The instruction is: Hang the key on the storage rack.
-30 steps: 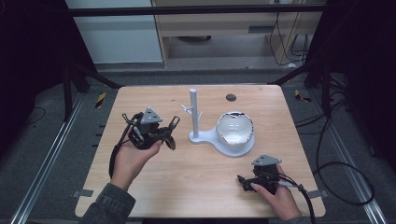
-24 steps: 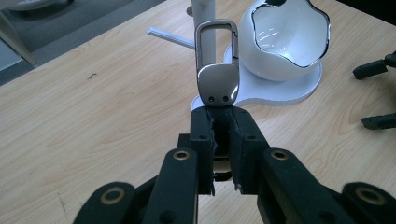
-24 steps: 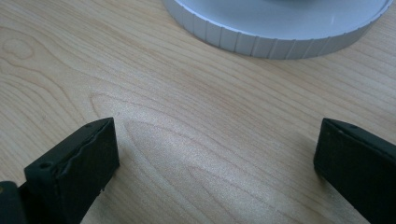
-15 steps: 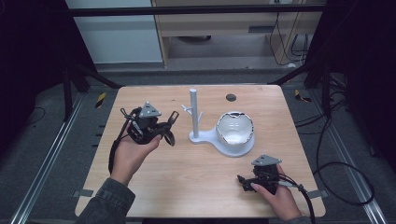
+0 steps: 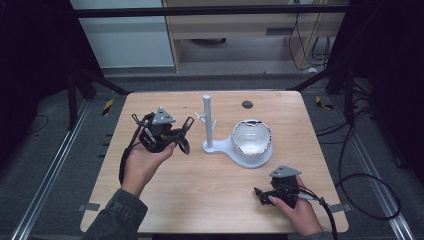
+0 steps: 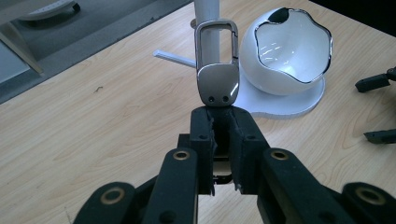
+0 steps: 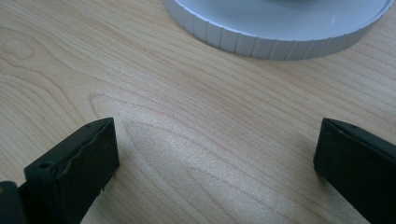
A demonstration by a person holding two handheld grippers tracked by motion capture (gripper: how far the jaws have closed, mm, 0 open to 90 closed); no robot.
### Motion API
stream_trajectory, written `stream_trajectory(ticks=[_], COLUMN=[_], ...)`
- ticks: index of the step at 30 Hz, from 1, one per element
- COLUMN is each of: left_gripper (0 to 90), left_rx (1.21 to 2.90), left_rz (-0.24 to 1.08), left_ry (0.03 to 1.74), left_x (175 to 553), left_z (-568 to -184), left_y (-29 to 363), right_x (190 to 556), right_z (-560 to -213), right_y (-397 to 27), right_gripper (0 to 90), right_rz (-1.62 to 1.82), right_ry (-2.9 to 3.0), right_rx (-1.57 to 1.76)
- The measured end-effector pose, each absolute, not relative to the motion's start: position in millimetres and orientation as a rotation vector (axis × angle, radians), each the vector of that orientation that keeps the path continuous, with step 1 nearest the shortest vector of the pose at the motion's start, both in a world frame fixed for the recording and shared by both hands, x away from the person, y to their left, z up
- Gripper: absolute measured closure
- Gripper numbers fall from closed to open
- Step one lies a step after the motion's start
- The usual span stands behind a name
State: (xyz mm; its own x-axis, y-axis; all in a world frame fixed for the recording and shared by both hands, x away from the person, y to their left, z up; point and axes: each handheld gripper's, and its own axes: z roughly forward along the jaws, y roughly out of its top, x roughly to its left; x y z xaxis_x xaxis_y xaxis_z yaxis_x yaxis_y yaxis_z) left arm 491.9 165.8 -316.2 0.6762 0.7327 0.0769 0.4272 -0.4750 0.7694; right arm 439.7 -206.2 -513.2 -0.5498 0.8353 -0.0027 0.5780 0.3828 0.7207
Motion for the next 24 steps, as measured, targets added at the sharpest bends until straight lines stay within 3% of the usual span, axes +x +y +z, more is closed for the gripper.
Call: stream_trajectory(ticks=[24], left_gripper=[80.2], left_rx=[2.118], left_rz=[0.503], left_ry=[0.894], left_x=[504.3], left_z=[-321.5], left_y=[154.7], right_x=[439.6], right_z=[-513.2], right_y=[-206.2], right_gripper=[0.5], right_rz=[0.969], right_ry=[2.281], right_rx=[1.228])
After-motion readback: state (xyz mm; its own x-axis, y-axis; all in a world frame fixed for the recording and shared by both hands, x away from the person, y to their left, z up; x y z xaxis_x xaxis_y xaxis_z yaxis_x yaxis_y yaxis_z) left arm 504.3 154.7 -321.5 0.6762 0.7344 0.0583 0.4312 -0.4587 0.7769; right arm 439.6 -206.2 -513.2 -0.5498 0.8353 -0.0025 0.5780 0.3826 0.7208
